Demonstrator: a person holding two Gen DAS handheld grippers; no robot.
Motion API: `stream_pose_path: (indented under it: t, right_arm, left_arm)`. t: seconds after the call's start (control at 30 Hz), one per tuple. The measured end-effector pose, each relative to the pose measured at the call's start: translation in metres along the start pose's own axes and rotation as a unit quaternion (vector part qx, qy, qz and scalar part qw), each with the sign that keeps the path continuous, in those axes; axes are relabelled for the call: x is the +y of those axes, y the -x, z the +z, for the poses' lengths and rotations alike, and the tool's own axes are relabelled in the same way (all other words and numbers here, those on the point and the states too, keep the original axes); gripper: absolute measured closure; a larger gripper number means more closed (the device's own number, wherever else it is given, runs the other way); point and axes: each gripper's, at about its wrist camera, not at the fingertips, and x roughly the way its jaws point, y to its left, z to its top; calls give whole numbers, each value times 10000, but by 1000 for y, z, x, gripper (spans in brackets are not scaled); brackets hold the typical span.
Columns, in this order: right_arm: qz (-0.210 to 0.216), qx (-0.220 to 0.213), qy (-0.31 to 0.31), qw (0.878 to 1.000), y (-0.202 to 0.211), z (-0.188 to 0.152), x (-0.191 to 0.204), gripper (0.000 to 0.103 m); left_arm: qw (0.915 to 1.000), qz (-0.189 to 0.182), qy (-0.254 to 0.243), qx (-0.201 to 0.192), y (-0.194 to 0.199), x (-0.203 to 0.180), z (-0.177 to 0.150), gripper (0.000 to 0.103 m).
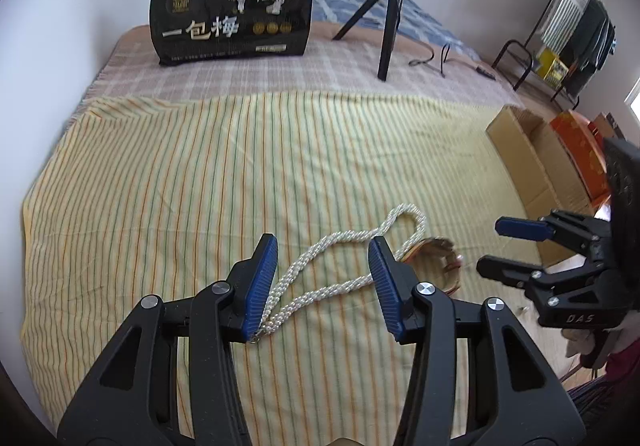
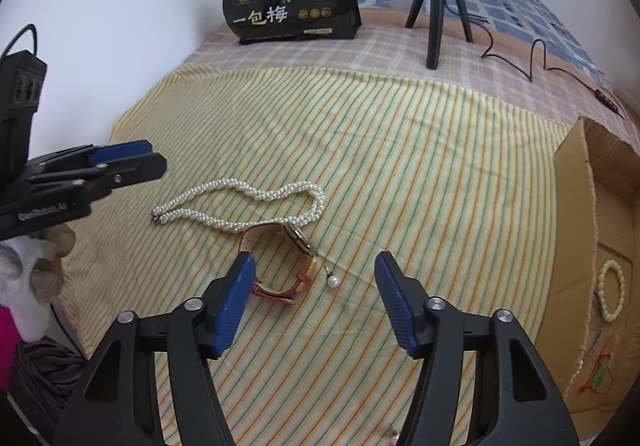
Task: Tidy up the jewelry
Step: 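Move both open grippers toward the white pearl necklace and red watch, then close the left gripper on the pearl necklace while the right gripper grasps the red watch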
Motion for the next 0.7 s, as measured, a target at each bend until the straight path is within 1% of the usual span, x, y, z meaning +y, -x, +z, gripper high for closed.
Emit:
stream_pose_path:
  t: [0.07, 0.13, 0.3, 0.4, 0.57, 0.6, 0.63, 0.7]
  right_arm:
    - [53, 77, 1, 10000, -5, 0, 1, 54]
    - [126, 143, -9, 9998, -9, -1, 2, 63]
    - [173, 232, 17, 9996, -16, 0, 4, 69]
    - [177, 299, 64, 9994, -22, 0, 7, 70]
    - [110, 435, 215, 9988, -30, -2, 12, 74]
    - [98, 456, 223, 9987, -31, -2, 13, 74]
    - [94, 468, 228, 9986, -32, -2, 13, 74]
    - [103, 506, 246, 9984, -34, -3, 14, 75]
  left_arm:
    - [9999, 12, -77, 150, -10, 0, -3, 54]
    - [9996, 33, -90, 248, -17, -1, -4, 54]
    - [9989, 173, -165, 396, -31, 2, -7, 55]
    - [9985, 224, -176, 469, -37, 6, -8, 55]
    - [9977, 317, -197, 561, -45, 10, -11, 55]
    - [9976, 320, -205, 580, -47, 10, -10, 56]
    - [9973, 330, -232, 612, -49, 10, -11, 62]
    - [9970, 343, -278, 643, -52, 8, -11, 63]
